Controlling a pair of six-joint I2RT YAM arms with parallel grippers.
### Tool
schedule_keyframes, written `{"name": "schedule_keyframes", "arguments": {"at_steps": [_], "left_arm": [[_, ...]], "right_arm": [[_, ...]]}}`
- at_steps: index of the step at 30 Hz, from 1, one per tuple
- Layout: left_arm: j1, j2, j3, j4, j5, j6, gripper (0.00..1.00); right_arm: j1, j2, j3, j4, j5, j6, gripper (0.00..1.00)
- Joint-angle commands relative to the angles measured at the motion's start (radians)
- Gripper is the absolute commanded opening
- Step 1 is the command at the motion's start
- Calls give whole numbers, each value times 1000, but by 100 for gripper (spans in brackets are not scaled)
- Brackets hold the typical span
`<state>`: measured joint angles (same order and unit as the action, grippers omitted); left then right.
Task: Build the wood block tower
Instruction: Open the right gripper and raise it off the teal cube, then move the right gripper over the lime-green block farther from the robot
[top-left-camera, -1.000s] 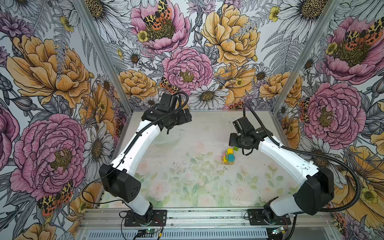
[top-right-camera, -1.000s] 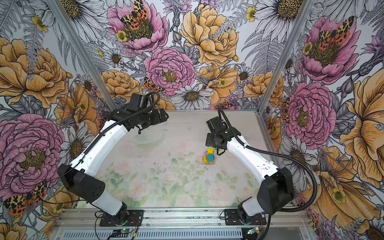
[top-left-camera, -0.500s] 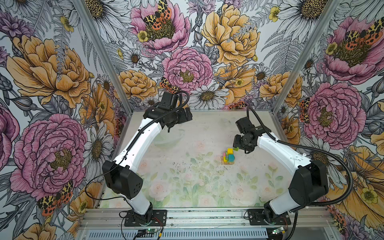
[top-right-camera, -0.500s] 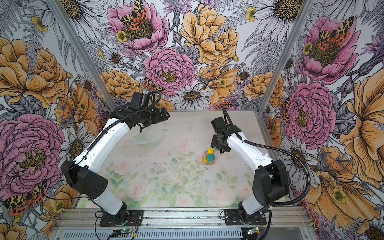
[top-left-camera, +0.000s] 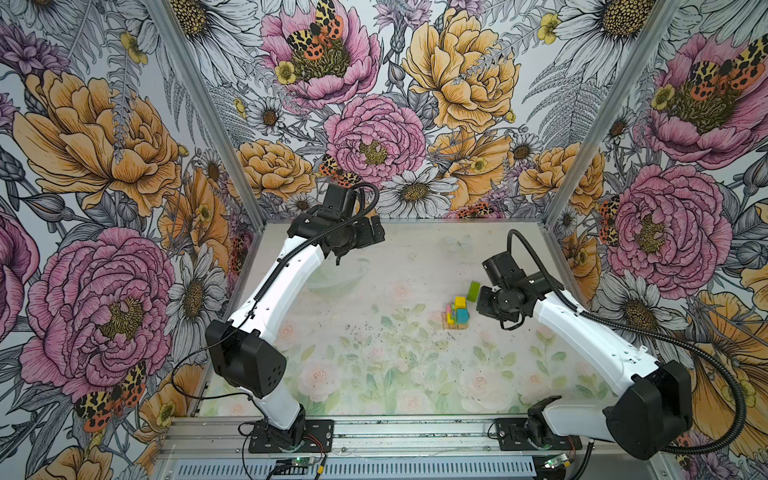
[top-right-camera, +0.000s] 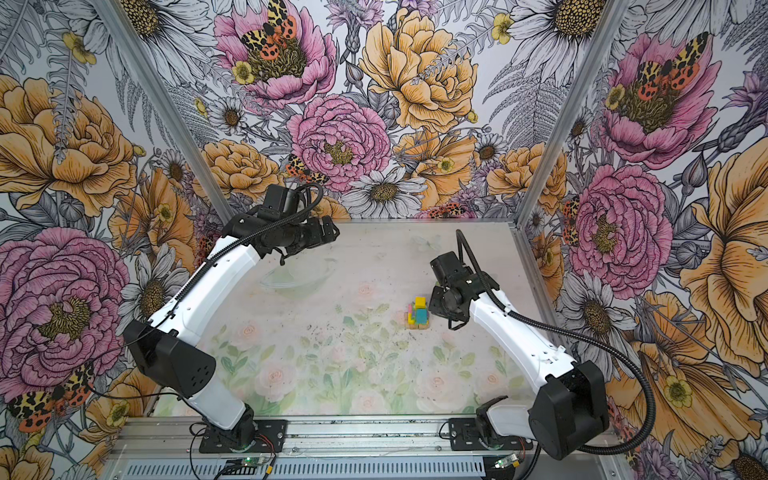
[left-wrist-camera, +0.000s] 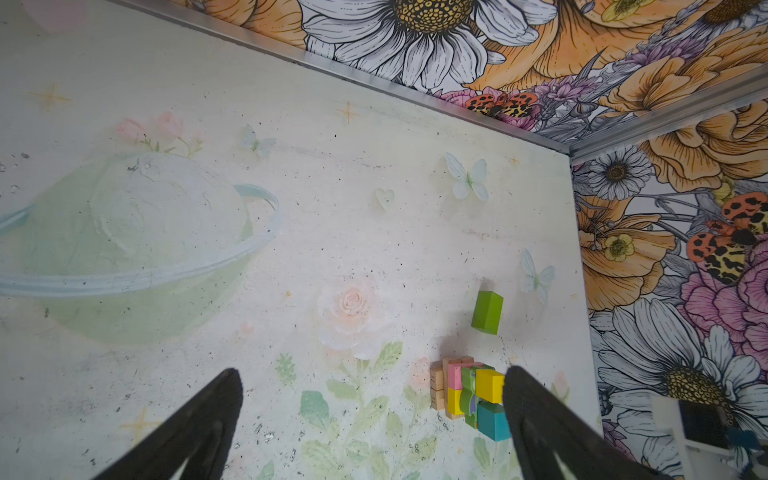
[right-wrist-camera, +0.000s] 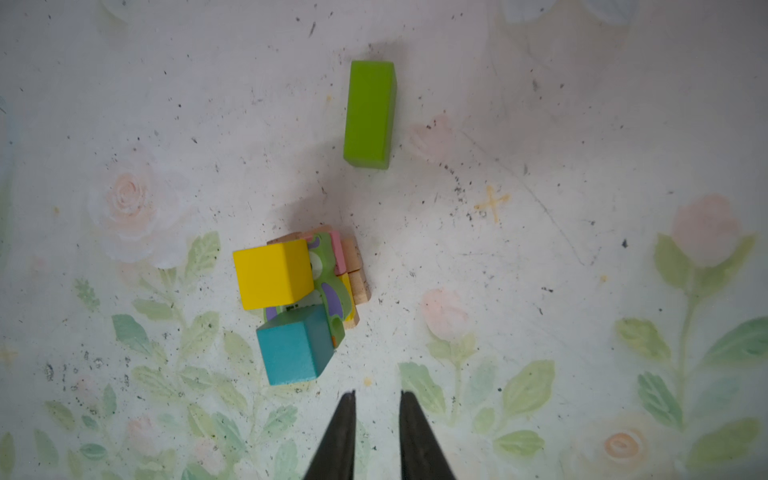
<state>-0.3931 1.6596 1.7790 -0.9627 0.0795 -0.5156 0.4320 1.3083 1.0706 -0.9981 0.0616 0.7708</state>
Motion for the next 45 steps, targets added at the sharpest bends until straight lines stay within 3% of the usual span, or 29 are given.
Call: {"name": "schedule_keyframes", "arguments": {"at_steps": [1, 9, 36, 40, 45], "left_arm": [[-9, -40, -26, 5, 9, 20, 99], [-13, -72, -47, 5, -6, 20, 99], [0, -82, -45, 4, -4, 18, 99], [-1, -77, -36, 1, 16, 22, 99], [-3, -75, -25, -5, 27, 28, 99]], "right_arm": [[48, -18, -32, 19, -14, 47, 21], [111, 40, -66, 105, -33, 66, 17], [104, 164, 0, 139, -27, 8, 16], [114, 129, 18, 121, -69, 5, 26], [118, 6, 125, -45, -51, 9, 40]]}}
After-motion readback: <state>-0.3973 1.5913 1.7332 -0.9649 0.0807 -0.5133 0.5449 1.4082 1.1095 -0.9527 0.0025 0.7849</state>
